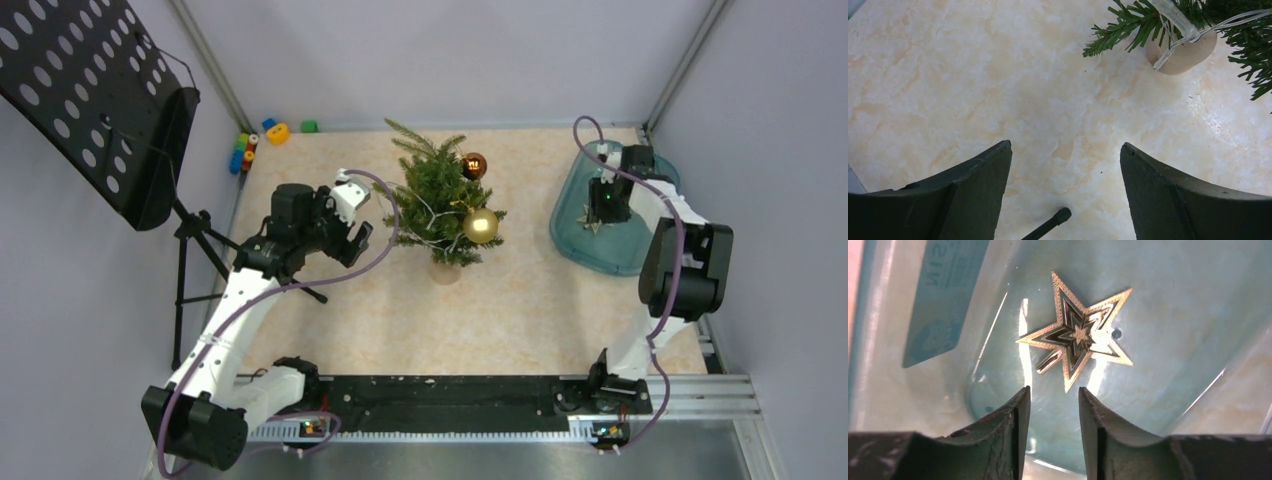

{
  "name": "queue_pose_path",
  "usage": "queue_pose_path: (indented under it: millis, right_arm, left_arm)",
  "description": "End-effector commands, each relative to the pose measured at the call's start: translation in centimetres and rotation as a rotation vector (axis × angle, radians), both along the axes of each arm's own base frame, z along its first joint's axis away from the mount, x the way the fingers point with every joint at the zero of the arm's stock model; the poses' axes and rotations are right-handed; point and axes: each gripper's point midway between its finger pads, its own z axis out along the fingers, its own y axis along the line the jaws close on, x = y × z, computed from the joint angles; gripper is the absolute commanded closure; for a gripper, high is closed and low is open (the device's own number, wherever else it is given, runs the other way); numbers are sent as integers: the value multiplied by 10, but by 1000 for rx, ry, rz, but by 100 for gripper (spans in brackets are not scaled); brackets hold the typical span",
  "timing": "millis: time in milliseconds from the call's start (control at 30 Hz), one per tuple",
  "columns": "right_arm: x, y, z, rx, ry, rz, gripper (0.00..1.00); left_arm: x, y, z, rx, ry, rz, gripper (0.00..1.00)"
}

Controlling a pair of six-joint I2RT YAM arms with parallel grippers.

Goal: Decorate the small christmas tree

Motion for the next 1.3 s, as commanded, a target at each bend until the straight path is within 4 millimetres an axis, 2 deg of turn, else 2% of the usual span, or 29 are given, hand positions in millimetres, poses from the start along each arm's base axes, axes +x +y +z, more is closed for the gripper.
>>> queue_pose_path:
  millis: [0,67,167,233,300,467,600,667,733,767,867,967,1033,1267]
  right_arm:
    - [11,19,54,150,-137,-241,57]
    - [4,26,49,192,-125,-299,56]
    - [-12,29,26,194,-52,-351,60]
    - [-21,24,12,146,6,-388,60]
    - [-24,17,7,111,28,-409,61]
    - [-11,0,23,38,-27,-447,57]
    - [-2,0,16,36,-9,-436,52]
    - [5,-2,12,34,5,-433,40]
    - [17,-3,11,62,-6,-432,29]
    - [24,-6,11,77,-16,-440,27]
    - [47,-16,13,75,-45,-471,27]
    - [66,-15,9,94,-46,-475,27]
    - [68,-12,2,80,-30,-455,22]
    - [59,-18,-15,-26,30,-422,21]
  left_arm:
    - [7,-6,19,-13,-56,-19,16]
    - [7,-8,18,-13,-52,-22,16]
    - [6,-9,18,-15,-45,-27,16]
    - [6,-9,18,-16,-42,-25,16]
    - [5,-9,18,-16,-38,-26,16]
    - [5,-10,17,-18,-21,-27,16]
    - [7,-8,13,-15,-5,-22,16]
    - [8,-5,9,-11,7,-14,16]
    - [9,-3,8,-9,17,-6,16]
    - [10,-1,7,-10,23,0,16]
    - [12,4,8,-16,34,16,16]
    - [13,10,9,-26,51,35,16]
    - [14,15,8,-33,58,48,16]
    - [17,26,10,-62,75,82,16]
